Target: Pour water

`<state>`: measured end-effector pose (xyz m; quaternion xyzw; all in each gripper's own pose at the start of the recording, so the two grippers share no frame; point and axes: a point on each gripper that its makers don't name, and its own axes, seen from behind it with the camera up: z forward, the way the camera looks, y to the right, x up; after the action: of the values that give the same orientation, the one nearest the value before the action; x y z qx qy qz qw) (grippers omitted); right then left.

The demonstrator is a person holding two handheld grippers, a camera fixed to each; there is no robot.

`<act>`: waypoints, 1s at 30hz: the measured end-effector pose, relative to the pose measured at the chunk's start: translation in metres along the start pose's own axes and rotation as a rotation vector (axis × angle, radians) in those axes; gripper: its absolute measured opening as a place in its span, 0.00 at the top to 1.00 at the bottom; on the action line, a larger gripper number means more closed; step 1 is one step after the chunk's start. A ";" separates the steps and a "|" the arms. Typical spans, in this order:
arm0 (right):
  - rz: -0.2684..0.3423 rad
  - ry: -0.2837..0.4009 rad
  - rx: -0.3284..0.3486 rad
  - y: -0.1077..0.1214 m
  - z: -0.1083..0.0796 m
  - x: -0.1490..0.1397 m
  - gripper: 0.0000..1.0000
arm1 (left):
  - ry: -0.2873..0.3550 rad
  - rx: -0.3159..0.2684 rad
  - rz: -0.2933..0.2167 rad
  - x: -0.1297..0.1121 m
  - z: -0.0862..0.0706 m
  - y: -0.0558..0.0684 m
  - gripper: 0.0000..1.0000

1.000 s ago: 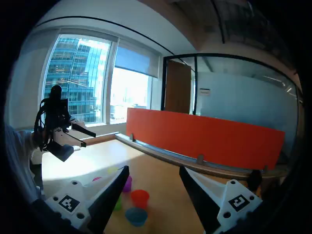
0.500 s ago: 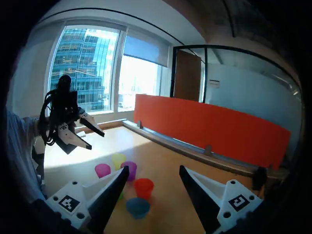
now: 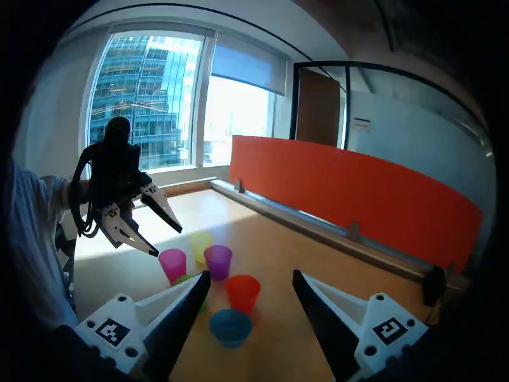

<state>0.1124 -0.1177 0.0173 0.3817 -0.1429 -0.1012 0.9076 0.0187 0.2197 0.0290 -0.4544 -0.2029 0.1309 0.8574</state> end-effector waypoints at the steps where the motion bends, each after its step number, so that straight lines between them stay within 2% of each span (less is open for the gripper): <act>1: 0.001 -0.005 0.004 -0.001 0.001 -0.002 0.00 | -0.008 -0.004 0.001 -0.003 0.002 0.001 0.03; 8: -0.001 -0.041 0.029 -0.003 0.012 -0.022 0.00 | -0.061 -0.026 0.010 -0.025 0.018 0.007 0.03; 15: 0.003 -0.072 0.053 -0.004 0.022 -0.041 0.00 | -0.104 -0.029 0.013 -0.042 0.034 0.006 0.03; 30: 0.028 -0.120 0.086 -0.005 0.035 -0.067 0.00 | -0.187 -0.059 0.037 -0.064 0.061 0.014 0.03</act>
<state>0.0369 -0.1249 0.0248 0.4114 -0.2066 -0.1050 0.8815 -0.0672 0.2456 0.0337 -0.4689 -0.2773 0.1825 0.8185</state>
